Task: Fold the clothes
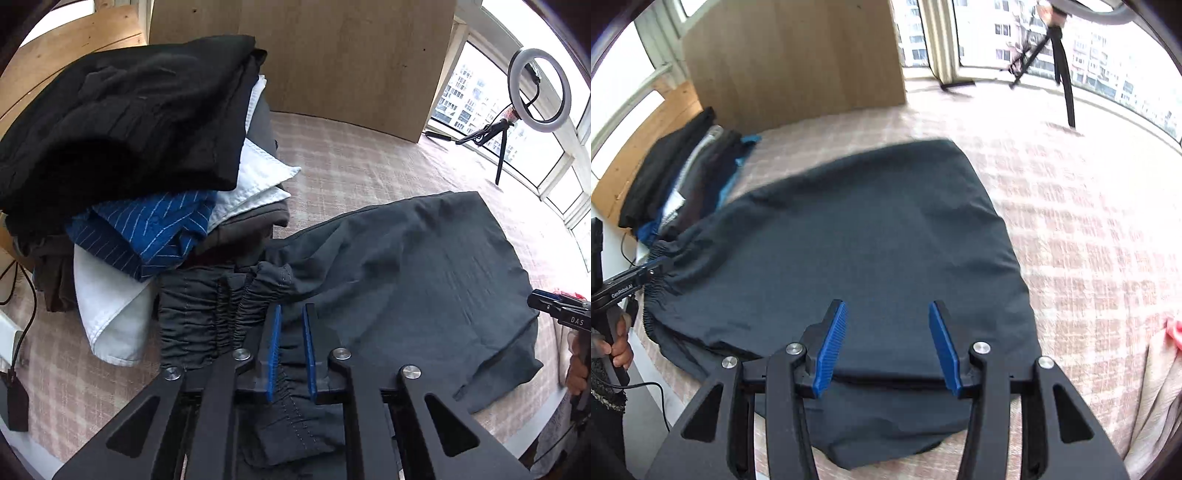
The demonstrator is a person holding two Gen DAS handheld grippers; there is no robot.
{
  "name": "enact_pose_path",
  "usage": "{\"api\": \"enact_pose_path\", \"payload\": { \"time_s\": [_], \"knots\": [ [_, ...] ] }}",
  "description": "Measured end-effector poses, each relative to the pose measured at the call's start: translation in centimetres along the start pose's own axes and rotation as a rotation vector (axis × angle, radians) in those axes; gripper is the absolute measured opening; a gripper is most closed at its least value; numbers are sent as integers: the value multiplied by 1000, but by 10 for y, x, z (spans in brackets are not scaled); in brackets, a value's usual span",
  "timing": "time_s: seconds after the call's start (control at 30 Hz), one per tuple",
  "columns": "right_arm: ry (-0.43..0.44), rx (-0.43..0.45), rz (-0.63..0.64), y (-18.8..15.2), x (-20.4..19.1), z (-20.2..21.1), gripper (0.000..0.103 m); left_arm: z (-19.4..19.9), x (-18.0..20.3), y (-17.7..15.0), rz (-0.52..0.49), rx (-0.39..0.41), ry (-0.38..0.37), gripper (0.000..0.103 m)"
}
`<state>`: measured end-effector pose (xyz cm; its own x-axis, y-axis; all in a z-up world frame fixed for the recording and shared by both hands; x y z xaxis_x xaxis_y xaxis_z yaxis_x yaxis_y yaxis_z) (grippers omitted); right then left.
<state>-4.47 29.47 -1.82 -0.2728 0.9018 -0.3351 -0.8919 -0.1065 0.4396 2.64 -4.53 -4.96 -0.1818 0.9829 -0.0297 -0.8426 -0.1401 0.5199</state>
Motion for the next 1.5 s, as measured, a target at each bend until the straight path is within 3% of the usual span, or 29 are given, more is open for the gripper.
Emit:
{"api": "enact_pose_path", "payload": {
  "time_s": [0.07,0.1,0.2,0.3,0.43,0.53,0.6,0.7,0.9,1.13,1.23,1.27,1.3,1.37,1.5],
  "knots": [
    [-73,19,12,4,22,15,45,16,7,0,-12,32,32,12],
    [-67,38,4,10,30,26,45,29,17,-1,-24,55,23,18],
    [4,89,-21,36,50,58,45,65,69,-6,-55,103,-94,34],
    [47,88,9,67,68,76,45,87,151,-17,-102,109,-262,40],
    [128,44,38,100,91,76,45,89,260,-26,-198,156,-269,46],
    [193,-19,56,117,100,52,45,78,329,-33,-210,124,-256,47],
    [222,-67,75,124,104,28,45,70,365,-37,-237,119,-224,48],
    [290,-160,66,124,106,-18,45,56,402,-38,-256,123,-120,53],
    [397,-246,41,130,102,-80,45,26,423,-36,-279,96,109,55],
    [537,-302,67,142,78,-100,46,-6,406,-51,-223,19,161,57],
    [589,-295,41,147,75,-105,46,-2,401,-51,-188,42,119,29],
    [602,-294,31,148,73,-106,45,-1,400,-50,-188,49,115,8],
    [602,-295,37,148,71,-108,42,1,399,-50,-193,53,115,7],
    [603,-301,54,145,66,-113,8,4,395,-50,-183,54,102,7],
    [659,-274,33,148,59,-111,3,26,390,-44,-117,98,35,7]
  ]
}}
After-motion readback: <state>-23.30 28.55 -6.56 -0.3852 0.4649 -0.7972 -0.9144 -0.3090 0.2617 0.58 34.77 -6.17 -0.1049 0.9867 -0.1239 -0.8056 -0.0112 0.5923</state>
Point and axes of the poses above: each gripper's, at about its wrist camera, not at the fingertips, and z roughly against the way its jaws point, x to its right, y to its top, the point moved 9 cm from there along -z, roughly the way its jaws point, and after that the axes turned 11 degrees about y, right-handed, at the moved point
